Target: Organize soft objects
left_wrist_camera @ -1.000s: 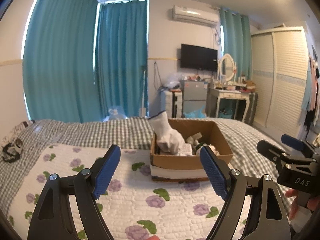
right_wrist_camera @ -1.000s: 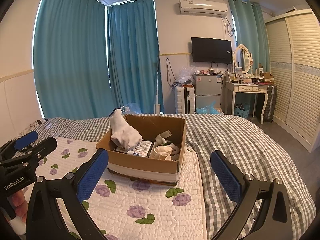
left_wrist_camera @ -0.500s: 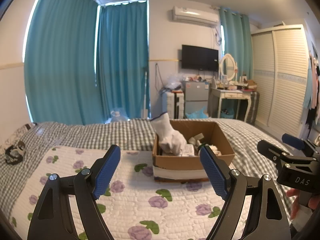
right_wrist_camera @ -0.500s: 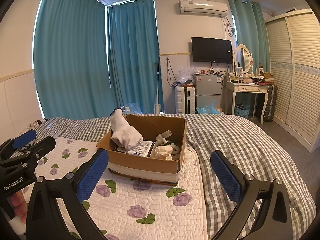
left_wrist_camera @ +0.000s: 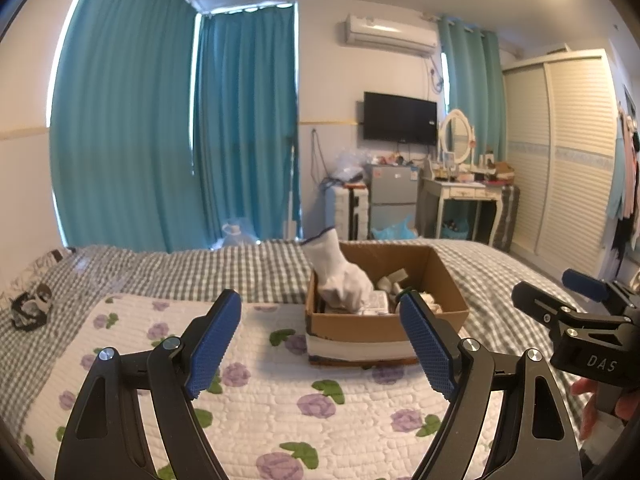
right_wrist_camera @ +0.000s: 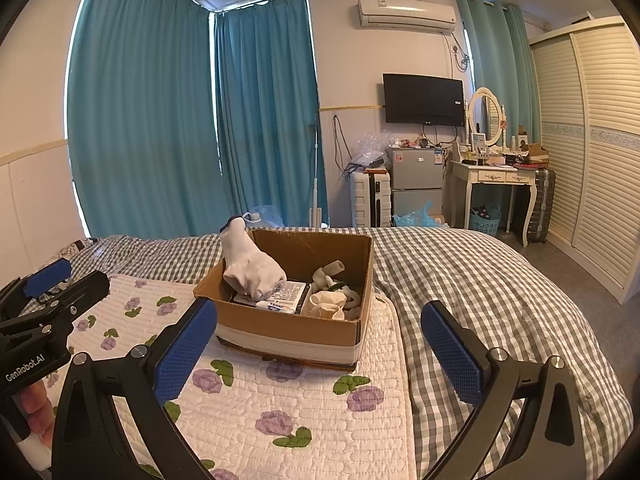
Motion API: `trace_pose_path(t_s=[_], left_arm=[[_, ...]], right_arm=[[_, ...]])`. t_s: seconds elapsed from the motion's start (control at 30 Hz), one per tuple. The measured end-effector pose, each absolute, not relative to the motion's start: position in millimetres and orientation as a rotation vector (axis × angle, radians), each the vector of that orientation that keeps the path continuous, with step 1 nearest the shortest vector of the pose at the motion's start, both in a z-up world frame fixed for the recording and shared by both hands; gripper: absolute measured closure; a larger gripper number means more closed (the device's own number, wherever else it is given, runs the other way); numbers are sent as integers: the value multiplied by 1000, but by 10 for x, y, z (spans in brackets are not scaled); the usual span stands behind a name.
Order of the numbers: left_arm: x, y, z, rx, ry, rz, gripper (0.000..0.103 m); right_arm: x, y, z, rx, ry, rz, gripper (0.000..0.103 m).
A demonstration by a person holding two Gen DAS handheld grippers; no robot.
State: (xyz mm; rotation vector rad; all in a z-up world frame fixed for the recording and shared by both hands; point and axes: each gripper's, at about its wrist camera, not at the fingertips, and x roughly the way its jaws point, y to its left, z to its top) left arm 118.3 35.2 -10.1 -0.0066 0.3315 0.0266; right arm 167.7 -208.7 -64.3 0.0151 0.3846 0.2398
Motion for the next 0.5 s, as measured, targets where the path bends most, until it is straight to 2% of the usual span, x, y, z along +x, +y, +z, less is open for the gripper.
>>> trace_pose_path(t_s=[0.5], left_arm=[[1180, 350, -93, -4, 324, 21, 20]], right_arm=[[1681, -2082, -645, 15, 386, 241, 0]])
